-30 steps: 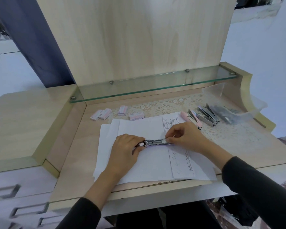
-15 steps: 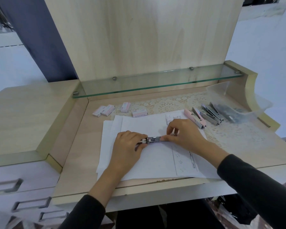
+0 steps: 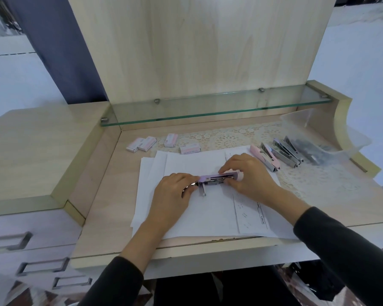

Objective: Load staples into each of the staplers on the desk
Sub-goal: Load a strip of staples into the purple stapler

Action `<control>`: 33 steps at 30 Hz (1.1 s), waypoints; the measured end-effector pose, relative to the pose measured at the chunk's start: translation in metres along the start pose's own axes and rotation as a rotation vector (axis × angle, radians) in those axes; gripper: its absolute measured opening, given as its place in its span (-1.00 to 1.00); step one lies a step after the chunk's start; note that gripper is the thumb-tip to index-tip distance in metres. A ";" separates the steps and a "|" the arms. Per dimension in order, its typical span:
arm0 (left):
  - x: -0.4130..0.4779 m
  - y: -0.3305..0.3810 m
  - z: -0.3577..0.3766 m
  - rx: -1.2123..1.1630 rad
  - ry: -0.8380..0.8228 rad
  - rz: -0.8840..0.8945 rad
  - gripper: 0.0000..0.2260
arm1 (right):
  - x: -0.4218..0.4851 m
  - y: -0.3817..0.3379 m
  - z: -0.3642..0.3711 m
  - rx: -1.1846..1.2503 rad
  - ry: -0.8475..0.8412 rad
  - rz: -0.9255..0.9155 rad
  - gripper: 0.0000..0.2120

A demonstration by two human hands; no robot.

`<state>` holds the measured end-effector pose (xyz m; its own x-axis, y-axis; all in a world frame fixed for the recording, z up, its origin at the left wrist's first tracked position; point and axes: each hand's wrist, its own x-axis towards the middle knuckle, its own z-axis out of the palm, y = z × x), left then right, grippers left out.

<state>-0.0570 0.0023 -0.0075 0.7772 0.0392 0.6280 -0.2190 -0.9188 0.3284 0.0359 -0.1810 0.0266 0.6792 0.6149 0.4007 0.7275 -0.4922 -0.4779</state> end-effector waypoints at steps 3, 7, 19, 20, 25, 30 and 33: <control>0.000 0.000 0.000 -0.003 0.005 -0.002 -0.75 | -0.003 -0.005 0.001 -0.018 0.072 -0.053 -0.90; 0.000 0.000 0.000 -0.009 0.004 -0.006 -0.75 | -0.007 -0.012 0.011 -0.109 0.101 -0.134 -0.88; -0.001 -0.001 0.000 -0.028 -0.002 -0.012 -0.74 | -0.007 -0.015 0.020 -0.184 0.160 -0.144 -0.86; -0.001 -0.001 0.000 -0.032 -0.005 -0.014 -0.74 | -0.007 -0.015 0.020 -0.189 0.162 -0.143 -0.85; -0.001 -0.001 0.000 -0.037 -0.006 -0.026 -0.74 | -0.008 -0.013 0.023 -0.237 0.175 -0.152 -0.83; -0.001 0.001 -0.002 -0.047 -0.019 -0.028 -0.74 | -0.004 -0.014 0.025 -0.240 0.165 -0.142 -0.79; -0.001 0.000 -0.003 -0.044 -0.026 -0.035 -0.74 | -0.002 -0.016 0.025 -0.222 0.134 -0.138 -0.80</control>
<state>-0.0595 0.0031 -0.0058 0.7999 0.0602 0.5971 -0.2169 -0.8987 0.3812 0.0206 -0.1585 0.0138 0.5681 0.6059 0.5570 0.8074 -0.5414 -0.2345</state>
